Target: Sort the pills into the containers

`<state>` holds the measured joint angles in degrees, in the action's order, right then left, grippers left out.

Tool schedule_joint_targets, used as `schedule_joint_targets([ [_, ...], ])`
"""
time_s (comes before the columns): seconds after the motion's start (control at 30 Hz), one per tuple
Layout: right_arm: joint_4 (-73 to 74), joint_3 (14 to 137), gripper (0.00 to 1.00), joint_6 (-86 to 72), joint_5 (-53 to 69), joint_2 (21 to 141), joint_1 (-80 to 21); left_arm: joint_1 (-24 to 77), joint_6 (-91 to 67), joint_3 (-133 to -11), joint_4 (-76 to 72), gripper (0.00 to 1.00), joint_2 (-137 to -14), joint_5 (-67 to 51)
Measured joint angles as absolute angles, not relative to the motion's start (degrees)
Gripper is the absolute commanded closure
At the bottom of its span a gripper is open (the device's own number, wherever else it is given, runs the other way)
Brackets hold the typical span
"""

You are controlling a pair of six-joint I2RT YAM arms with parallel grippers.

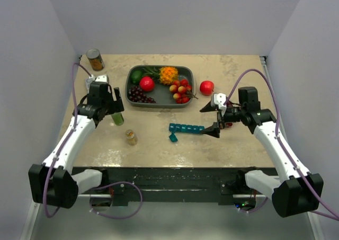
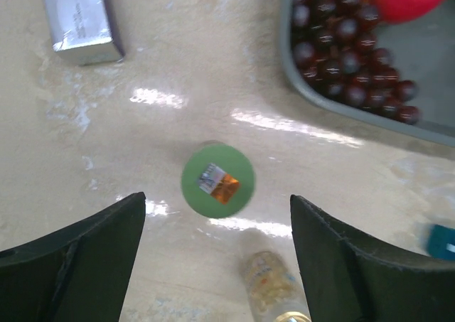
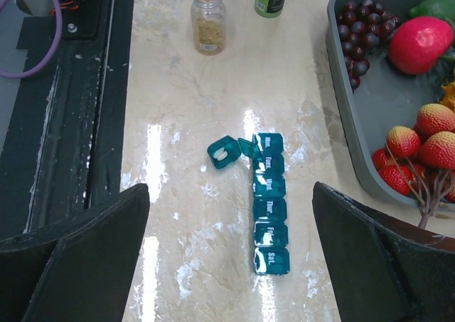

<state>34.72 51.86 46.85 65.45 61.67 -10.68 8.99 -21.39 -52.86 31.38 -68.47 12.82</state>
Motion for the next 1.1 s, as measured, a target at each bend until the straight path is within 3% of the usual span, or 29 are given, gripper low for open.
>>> schedule_joint_targets([
  [0.17,33.2,51.0,0.01,45.2,65.1,61.9,-10.7,9.7,-20.2,-55.0,32.5,0.23,-60.3,1.7],
  [0.3,31.0,50.2,0.02,42.8,64.8,62.5,-10.6,17.8,-21.9,-54.9,31.5,0.37,-55.7,-7.0],
  [0.43,29.0,49.5,0.05,40.7,63.9,63.1,-10.6,28.8,-27.2,-50.0,25.6,0.38,-54.6,-13.6],
  [0.67,25.8,48.7,0.2,38.8,61.6,64.8,-12.4,41.7,-36.0,-40.4,17.7,0.36,-58.4,-12.8],
  [0.73,27.6,49.5,0.23,43.1,59.3,67.1,-15.6,42.2,-37.5,-38.0,15.8,0.36,-59.2,-11.9],
  [0.77,29.8,50.9,0.31,46.6,58.1,69.3,-17.9,42.4,-38.2,-36.9,14.9,0.36,-59.4,-11.2],
  [0.87,35.6,56.0,0.44,56.5,56.4,76.0,-21.8,42.5,-39.5,-34.1,12.8,0.36,-59.0,-9.8],
  [1.1,43.1,65.5,0.45,74.3,52.6,89.8,-24.9,42.5,-41.9,-27.7,10.3,0.36,-55.2,-8.5],
])
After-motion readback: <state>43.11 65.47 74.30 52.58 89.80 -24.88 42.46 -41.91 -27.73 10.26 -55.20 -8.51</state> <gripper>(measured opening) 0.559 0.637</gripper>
